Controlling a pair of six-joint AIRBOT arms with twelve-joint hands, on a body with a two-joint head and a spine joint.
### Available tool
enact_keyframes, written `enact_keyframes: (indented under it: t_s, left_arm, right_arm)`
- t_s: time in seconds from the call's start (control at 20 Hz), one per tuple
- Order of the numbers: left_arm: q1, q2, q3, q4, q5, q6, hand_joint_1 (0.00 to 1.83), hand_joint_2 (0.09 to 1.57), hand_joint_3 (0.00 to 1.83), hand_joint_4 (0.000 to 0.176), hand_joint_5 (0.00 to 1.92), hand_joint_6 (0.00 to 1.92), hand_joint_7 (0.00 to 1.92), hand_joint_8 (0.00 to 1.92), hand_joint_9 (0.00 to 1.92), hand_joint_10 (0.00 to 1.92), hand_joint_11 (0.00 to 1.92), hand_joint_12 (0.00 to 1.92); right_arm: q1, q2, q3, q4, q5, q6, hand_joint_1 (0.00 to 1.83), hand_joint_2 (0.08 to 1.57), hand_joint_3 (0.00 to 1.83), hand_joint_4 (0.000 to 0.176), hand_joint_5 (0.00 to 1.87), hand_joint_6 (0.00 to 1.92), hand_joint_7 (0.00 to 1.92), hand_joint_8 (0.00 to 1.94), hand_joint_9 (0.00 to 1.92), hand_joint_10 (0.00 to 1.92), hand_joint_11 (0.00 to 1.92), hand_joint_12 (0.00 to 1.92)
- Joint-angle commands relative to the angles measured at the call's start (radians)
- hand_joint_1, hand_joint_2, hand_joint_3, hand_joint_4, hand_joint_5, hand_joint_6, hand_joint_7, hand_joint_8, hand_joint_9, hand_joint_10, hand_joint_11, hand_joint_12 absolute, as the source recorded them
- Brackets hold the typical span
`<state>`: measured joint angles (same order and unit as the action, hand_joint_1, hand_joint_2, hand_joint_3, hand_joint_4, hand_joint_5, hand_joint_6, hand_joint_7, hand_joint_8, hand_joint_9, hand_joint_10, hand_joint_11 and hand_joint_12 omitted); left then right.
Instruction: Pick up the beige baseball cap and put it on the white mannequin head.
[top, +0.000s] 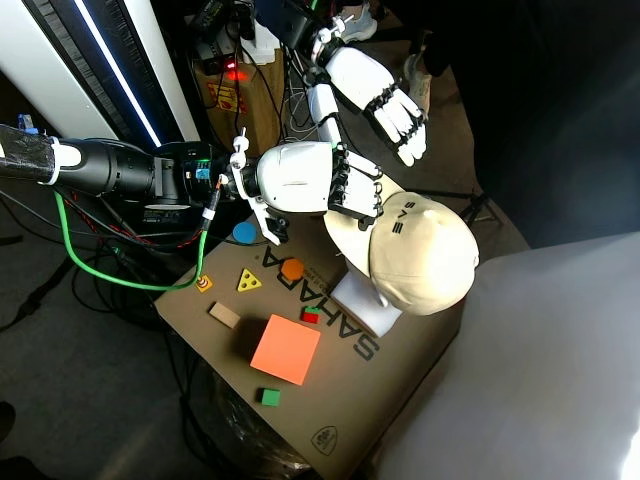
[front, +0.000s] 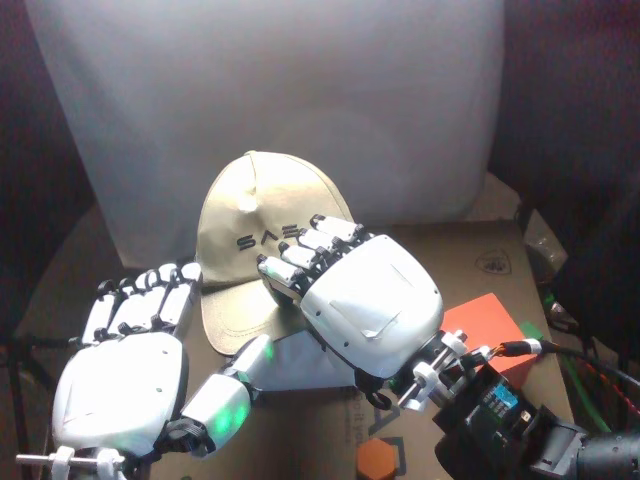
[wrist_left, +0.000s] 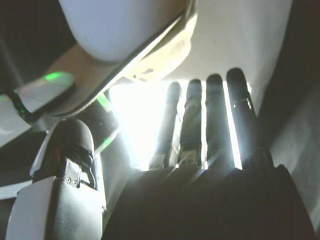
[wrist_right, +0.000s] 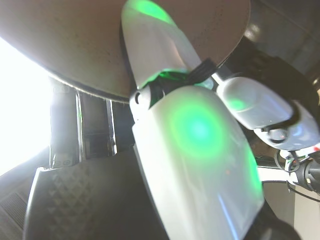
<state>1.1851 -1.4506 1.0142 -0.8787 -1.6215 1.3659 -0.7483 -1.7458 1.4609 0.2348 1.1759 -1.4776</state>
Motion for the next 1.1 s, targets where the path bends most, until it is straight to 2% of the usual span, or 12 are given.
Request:
enact_keyframes:
  t_s: [0.0, 0.4, 0.45, 0.5, 0.55, 0.6, 0.65, 0.7, 0.8, 0.95, 1.05]
  left_arm:
    - [-0.007, -0.002, 0.005, 0.056, -0.095, -0.005, 0.0, 1.17, 0.0, 0.0, 0.21, 0.0, 0.2, 0.0, 0.2, 0.0, 0.0, 0.7]
    - [0.006, -0.001, 0.001, 0.055, -0.096, -0.009, 0.0, 1.17, 0.0, 0.0, 0.23, 0.01, 0.22, 0.01, 0.21, 0.01, 0.0, 0.7]
    - [0.006, -0.001, 0.001, 0.055, -0.096, -0.009, 0.0, 1.17, 0.0, 0.0, 0.23, 0.01, 0.22, 0.01, 0.21, 0.01, 0.0, 0.7]
    - [0.006, -0.001, 0.001, 0.054, -0.096, -0.009, 0.0, 1.17, 0.0, 0.0, 0.22, 0.0, 0.22, 0.01, 0.21, 0.01, 0.0, 0.7]
    - [0.006, -0.001, 0.002, 0.053, -0.096, -0.009, 0.0, 1.17, 0.0, 0.0, 0.22, 0.0, 0.22, 0.01, 0.21, 0.0, 0.0, 0.7]
    - [0.007, -0.001, 0.003, 0.053, -0.096, -0.009, 0.0, 1.17, 0.0, 0.0, 0.23, 0.0, 0.22, 0.01, 0.21, 0.0, 0.0, 0.7]
    - [0.007, 0.0, 0.003, 0.053, -0.096, -0.009, 0.0, 1.17, 0.0, 0.0, 0.23, 0.0, 0.22, 0.01, 0.21, 0.0, 0.0, 0.7]
    - [0.007, 0.0, 0.003, 0.053, -0.096, -0.009, 0.0, 1.17, 0.0, 0.0, 0.23, 0.0, 0.22, 0.0, 0.21, 0.0, 0.0, 0.7]
    - [0.007, 0.0, 0.002, 0.052, -0.096, -0.009, 0.0, 1.17, 0.0, 0.0, 0.22, 0.0, 0.22, 0.0, 0.21, 0.0, 0.0, 0.7]
    - [0.006, 0.0, 0.003, 0.051, -0.096, -0.009, 0.0, 1.17, 0.0, 0.0, 0.22, 0.0, 0.22, 0.0, 0.21, 0.0, 0.0, 0.7]
    - [0.003, 0.0, 0.006, 0.052, -0.096, -0.009, 0.0, 1.17, 0.0, 0.0, 0.22, 0.0, 0.22, 0.0, 0.22, 0.0, 0.0, 0.69]
  right_arm:
    - [-0.002, 0.003, 0.009, 0.031, 0.015, -0.01, 1.35, 1.2, 0.0, 0.0, 0.69, 1.4, 0.95, 1.02, 0.73, 1.38, 0.66, 1.12]
    - [-0.01, 0.005, 0.007, 0.038, 0.016, -0.009, 1.34, 1.21, 0.0, 0.0, 0.66, 1.43, 0.94, 1.08, 0.68, 1.42, 0.63, 1.11]
    - [-0.012, 0.006, 0.005, 0.04, 0.017, -0.011, 1.21, 1.24, 0.0, 0.0, 0.62, 1.47, 0.89, 1.16, 0.72, 0.8, 0.58, 1.1]
    - [-0.015, 0.007, 0.0, 0.04, 0.017, -0.011, 1.17, 1.24, 0.0, 0.0, 0.62, 1.48, 0.89, 1.16, 0.83, 0.24, 0.49, 1.08]
    - [-0.019, 0.009, -0.005, 0.04, 0.017, -0.014, 1.1, 1.26, 0.0, 0.0, 0.69, 1.4, 0.84, 0.56, 0.84, 0.15, 0.47, 1.07]
    - [-0.026, 0.014, -0.017, 0.046, 0.016, -0.024, 1.04, 1.23, 0.0, 0.0, 0.64, 0.68, 0.84, 0.27, 0.81, 0.09, 0.42, 1.04]
    - [-0.032, 0.017, -0.025, 0.047, 0.016, -0.028, 1.02, 1.22, 0.0, 0.0, 0.71, 0.33, 0.88, 0.11, 0.81, 0.05, 0.4, 1.02]
    - [-0.039, 0.021, -0.034, 0.046, 0.018, -0.029, 1.02, 1.22, 0.0, 0.0, 0.77, 0.16, 0.91, 0.04, 0.81, 0.03, 0.4, 1.01]
    - [-0.048, 0.028, -0.041, 0.047, 0.012, -0.03, 0.95, 1.2, 0.0, 0.0, 0.76, 0.04, 0.86, 0.0, 0.78, 0.0, 0.38, 1.0]
    - [-0.064, 0.042, -0.059, 0.047, 0.005, -0.042, 0.9, 1.18, 0.0, 0.0, 0.75, 0.02, 0.83, 0.0, 0.77, 0.0, 0.37, 1.01]
    - [-0.084, 0.056, -0.083, 0.028, 0.004, -0.05, 0.85, 1.07, 0.0, 0.0, 0.67, 0.0, 0.69, 0.0, 0.66, 0.0, 0.27, 1.01]
